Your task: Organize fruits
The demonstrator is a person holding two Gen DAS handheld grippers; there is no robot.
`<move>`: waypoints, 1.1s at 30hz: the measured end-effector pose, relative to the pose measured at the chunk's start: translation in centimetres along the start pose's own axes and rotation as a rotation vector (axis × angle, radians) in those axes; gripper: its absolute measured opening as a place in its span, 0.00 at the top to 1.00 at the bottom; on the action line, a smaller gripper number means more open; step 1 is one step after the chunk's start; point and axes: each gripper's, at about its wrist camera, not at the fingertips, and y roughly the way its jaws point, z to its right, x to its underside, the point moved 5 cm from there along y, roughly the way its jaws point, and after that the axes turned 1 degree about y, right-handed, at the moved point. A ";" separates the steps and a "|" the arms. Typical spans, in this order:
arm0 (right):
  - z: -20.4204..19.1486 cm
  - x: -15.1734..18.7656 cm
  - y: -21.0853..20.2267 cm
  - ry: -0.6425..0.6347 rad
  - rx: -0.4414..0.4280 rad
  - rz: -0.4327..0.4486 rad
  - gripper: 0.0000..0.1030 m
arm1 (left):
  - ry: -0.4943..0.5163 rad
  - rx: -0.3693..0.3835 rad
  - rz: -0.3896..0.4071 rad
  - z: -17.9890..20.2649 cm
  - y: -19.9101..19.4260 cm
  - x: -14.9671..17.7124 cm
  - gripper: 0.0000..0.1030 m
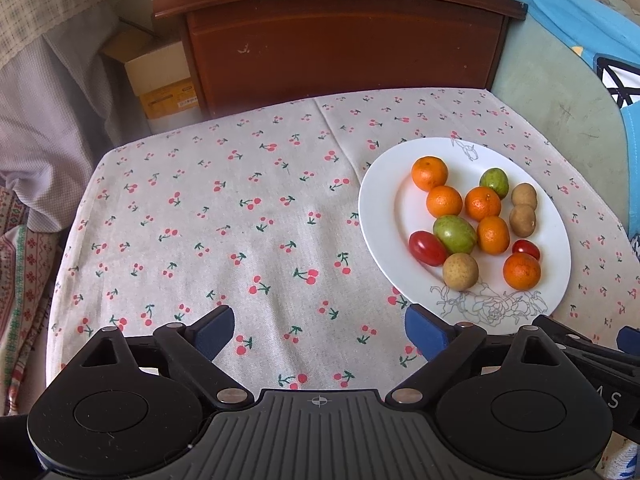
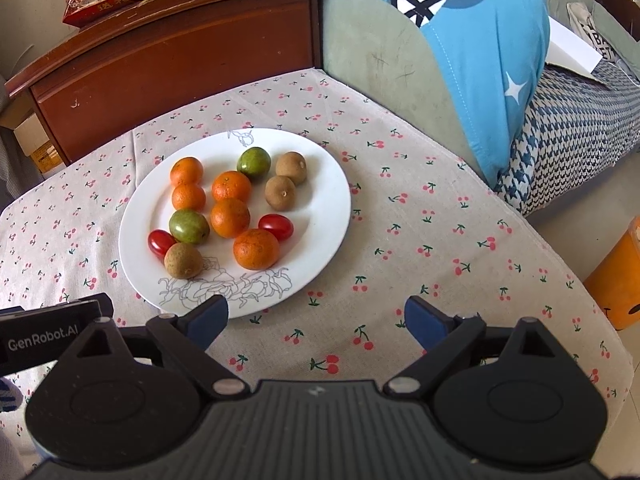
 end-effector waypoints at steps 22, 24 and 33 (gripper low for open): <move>0.0 -0.1 1.1 0.014 0.007 0.004 0.08 | 0.008 -0.013 -0.013 0.3 1.0 0.2 0.09; 0.0 -0.1 1.2 0.019 0.006 0.003 0.08 | 0.005 -0.012 -0.012 0.3 1.0 0.2 0.09; -0.1 -0.1 1.4 0.021 0.004 0.003 0.08 | -0.007 -0.013 -0.018 0.1 1.4 0.3 0.09</move>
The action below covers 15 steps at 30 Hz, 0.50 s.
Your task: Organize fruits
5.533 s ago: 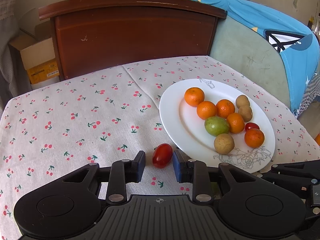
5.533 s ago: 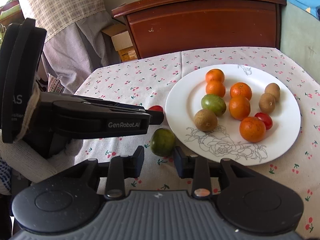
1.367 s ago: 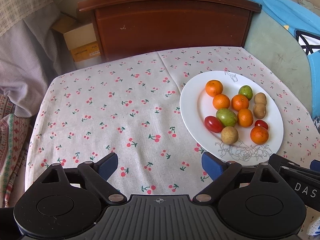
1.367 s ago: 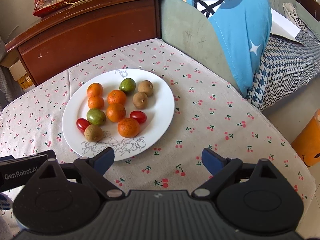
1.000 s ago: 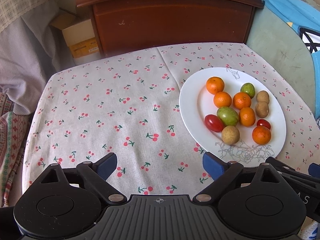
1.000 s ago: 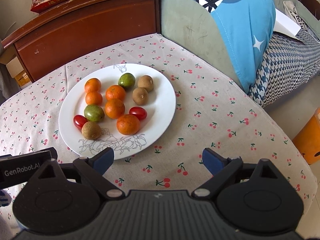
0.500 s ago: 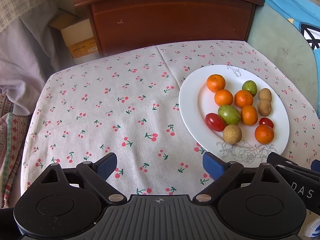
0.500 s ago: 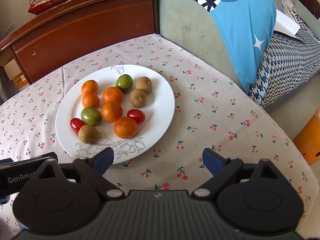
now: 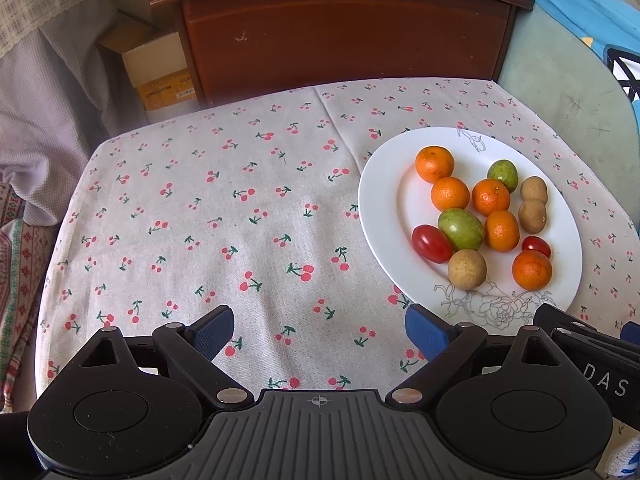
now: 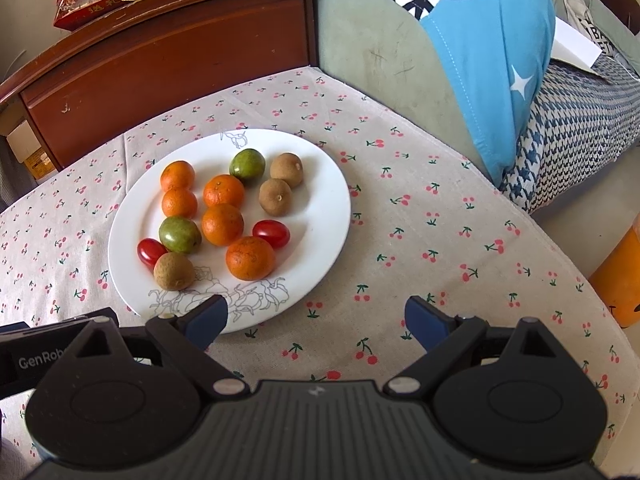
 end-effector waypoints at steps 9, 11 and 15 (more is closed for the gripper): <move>-0.2 -0.1 0.1 -0.004 -0.014 0.003 0.08 | -0.020 0.005 -0.007 -0.2 0.1 0.1 0.09; -0.2 -0.1 0.0 -0.004 -0.020 0.005 0.08 | -0.022 0.006 -0.003 -0.3 -0.1 0.1 0.09; -0.3 -0.1 -0.2 -0.006 -0.042 0.013 0.08 | -0.024 0.007 0.004 -0.5 -0.4 0.1 0.09</move>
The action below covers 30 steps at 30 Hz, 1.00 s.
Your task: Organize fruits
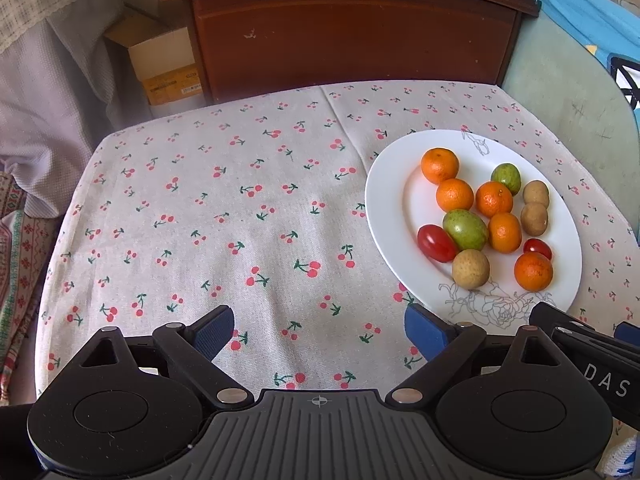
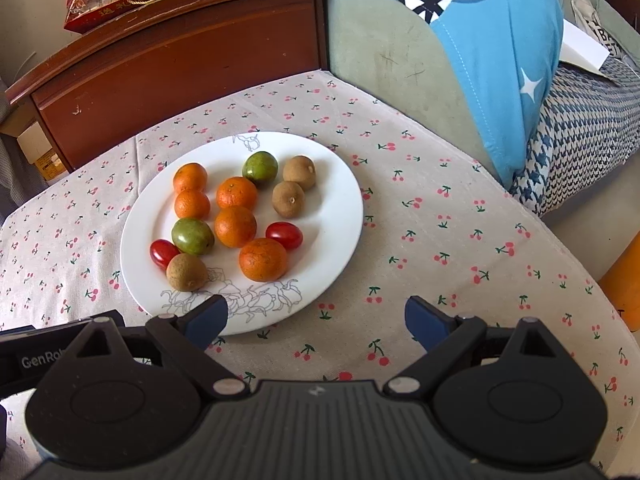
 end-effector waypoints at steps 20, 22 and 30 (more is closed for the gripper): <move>-2.1 2.2 -2.1 -0.092 -0.185 0.085 0.08 | -0.042 -0.014 0.019 -3.3 -2.5 2.2 0.09; -2.3 2.8 -2.1 -0.104 -0.202 0.079 0.08 | -0.048 -0.011 0.020 -3.8 -2.8 2.6 0.09; -4.6 6.1 -2.9 -0.242 -0.300 0.075 0.08 | -0.067 -0.023 0.018 -5.9 -3.3 3.7 0.08</move>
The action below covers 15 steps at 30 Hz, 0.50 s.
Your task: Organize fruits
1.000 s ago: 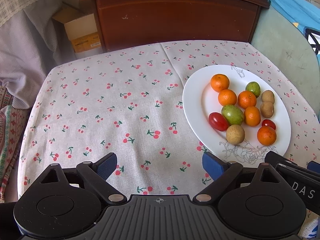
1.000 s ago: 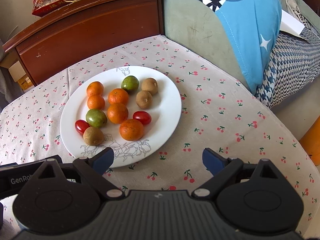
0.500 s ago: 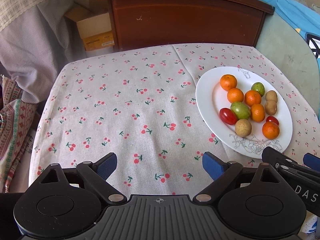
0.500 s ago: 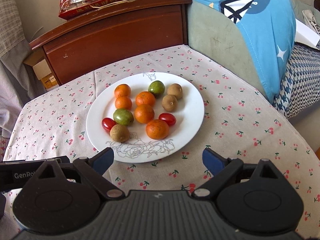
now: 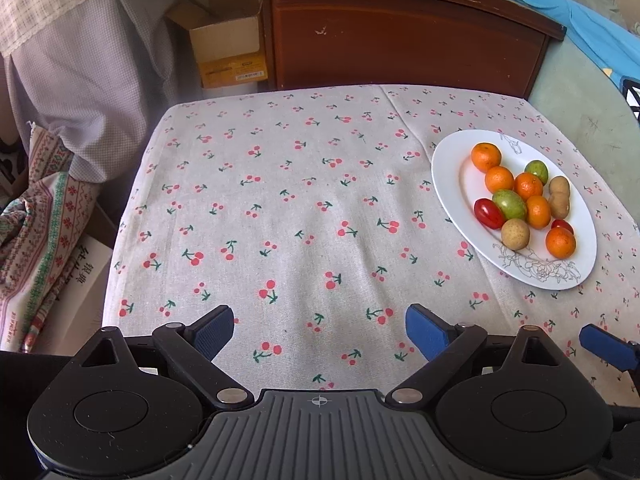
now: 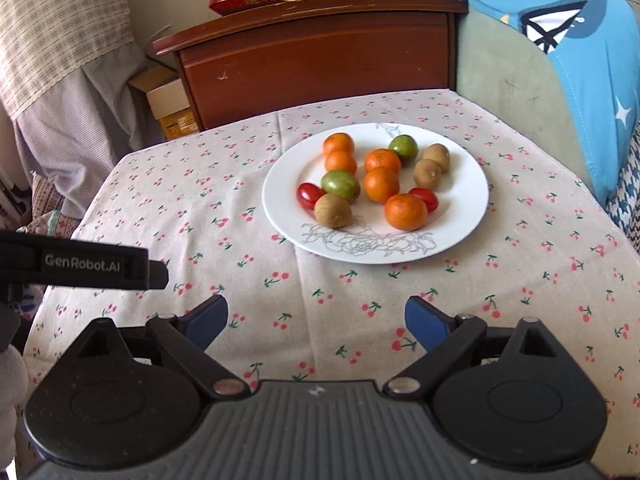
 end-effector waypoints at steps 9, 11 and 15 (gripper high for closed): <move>-4.2 2.9 1.1 -0.189 -0.072 0.008 0.03 | -0.016 -0.012 -0.002 -1.5 0.1 0.4 0.08; -4.5 3.0 1.3 -0.200 -0.079 0.016 0.01 | -0.016 -0.014 -0.001 -1.7 0.3 0.5 0.08; -4.8 3.0 1.8 -0.235 -0.060 0.042 0.00 | -0.023 -0.019 -0.001 -2.2 0.5 0.6 0.07</move>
